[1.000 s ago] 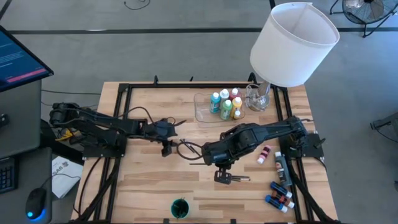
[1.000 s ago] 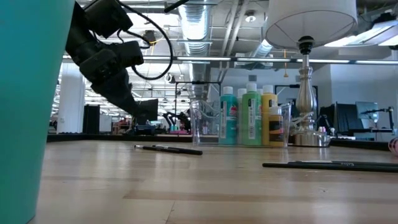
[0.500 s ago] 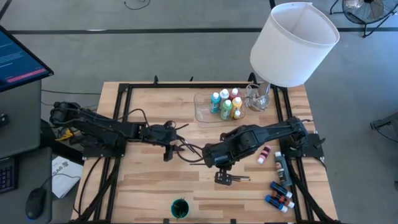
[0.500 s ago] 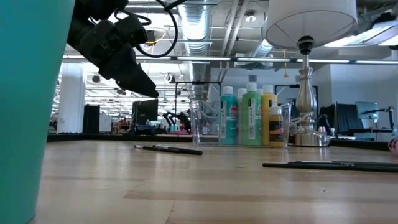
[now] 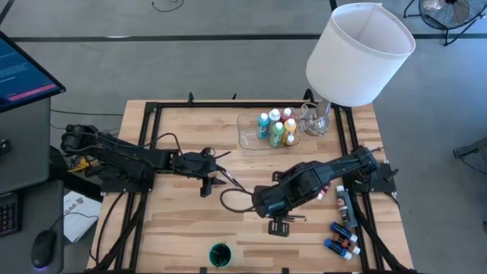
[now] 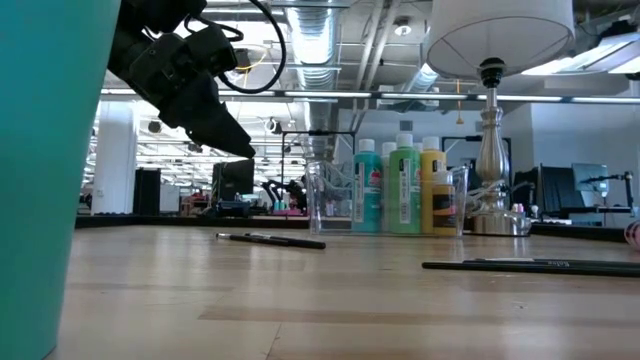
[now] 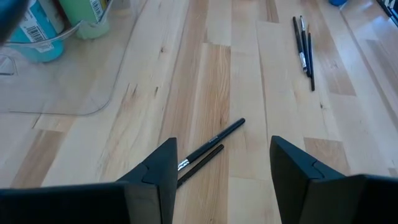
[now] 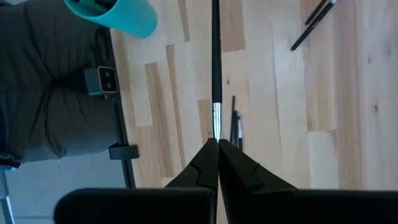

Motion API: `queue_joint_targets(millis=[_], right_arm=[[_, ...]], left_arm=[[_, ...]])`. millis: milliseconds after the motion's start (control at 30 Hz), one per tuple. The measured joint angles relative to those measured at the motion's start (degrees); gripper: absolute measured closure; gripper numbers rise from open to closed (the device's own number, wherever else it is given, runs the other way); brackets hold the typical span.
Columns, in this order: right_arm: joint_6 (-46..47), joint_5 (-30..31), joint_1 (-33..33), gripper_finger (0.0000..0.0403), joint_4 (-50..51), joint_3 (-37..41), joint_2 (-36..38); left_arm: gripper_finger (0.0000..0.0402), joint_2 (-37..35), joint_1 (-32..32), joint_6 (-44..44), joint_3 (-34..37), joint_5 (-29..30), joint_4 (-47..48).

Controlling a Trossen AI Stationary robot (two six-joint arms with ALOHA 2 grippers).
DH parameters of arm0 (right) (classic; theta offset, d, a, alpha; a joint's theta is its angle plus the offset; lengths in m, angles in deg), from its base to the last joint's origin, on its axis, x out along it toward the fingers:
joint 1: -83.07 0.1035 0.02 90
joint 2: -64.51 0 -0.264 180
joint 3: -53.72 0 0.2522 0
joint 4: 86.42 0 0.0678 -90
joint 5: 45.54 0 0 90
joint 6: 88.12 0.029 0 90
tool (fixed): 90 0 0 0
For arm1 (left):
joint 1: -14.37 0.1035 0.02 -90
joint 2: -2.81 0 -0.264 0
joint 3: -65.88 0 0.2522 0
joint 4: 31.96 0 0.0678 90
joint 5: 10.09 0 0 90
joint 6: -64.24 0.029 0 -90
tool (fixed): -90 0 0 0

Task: Pick & Place Paint Supplies
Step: Put the silver paintbrush into the green cup

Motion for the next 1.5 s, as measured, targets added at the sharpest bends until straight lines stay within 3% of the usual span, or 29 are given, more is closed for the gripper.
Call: queue_joint_targets(millis=[600, 833, 1233, 1500], right_arm=[[4.42, -2.24, 4.59, 0.0403, -0.04, 0.00, 0.00], [7.90, -9.06, 5.40, 0.0403, -0.03, 0.00, 0.00], [22.83, -24.71, 2.94, 0.0403, -0.68, 0.01, 0.00], [31.49, -30.49, 1.96, 0.0403, -14.48, 0.02, 0.00]], left_arm=[[0.0248, 0.00, 0.00, -0.46, 0.00, 0.01, 0.05], [0.0248, 0.00, 0.00, -1.55, 0.00, 0.01, 0.07], [0.0248, 0.00, 0.00, -2.01, 0.00, 0.00, 0.05], [0.0248, 0.00, 0.00, -2.01, 0.00, -0.62, 0.15]])
